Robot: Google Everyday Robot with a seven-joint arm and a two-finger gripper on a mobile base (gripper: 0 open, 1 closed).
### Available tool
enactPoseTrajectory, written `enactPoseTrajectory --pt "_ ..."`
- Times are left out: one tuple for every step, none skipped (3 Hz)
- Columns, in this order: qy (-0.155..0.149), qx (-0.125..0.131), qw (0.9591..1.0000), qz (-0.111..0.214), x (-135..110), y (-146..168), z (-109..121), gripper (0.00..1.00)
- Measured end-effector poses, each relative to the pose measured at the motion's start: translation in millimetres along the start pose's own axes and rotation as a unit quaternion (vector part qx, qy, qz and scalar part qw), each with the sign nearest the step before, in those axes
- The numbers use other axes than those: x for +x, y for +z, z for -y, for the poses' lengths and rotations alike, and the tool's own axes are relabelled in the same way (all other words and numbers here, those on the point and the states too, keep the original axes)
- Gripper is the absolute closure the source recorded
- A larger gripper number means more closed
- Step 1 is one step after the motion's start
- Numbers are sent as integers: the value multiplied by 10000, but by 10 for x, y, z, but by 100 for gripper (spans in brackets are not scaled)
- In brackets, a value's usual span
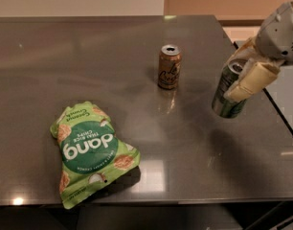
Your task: Move green can near orange can
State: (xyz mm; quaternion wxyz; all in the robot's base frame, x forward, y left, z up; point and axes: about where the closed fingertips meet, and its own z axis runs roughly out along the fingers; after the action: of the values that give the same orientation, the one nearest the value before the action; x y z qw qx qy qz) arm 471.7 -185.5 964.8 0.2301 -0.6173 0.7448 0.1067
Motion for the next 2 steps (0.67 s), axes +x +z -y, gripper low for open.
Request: enactPoseTrajectory --pt "152 40 9998 143 -294 150 311 100" --pt "290 32 9993 247 -449 375 497 100"
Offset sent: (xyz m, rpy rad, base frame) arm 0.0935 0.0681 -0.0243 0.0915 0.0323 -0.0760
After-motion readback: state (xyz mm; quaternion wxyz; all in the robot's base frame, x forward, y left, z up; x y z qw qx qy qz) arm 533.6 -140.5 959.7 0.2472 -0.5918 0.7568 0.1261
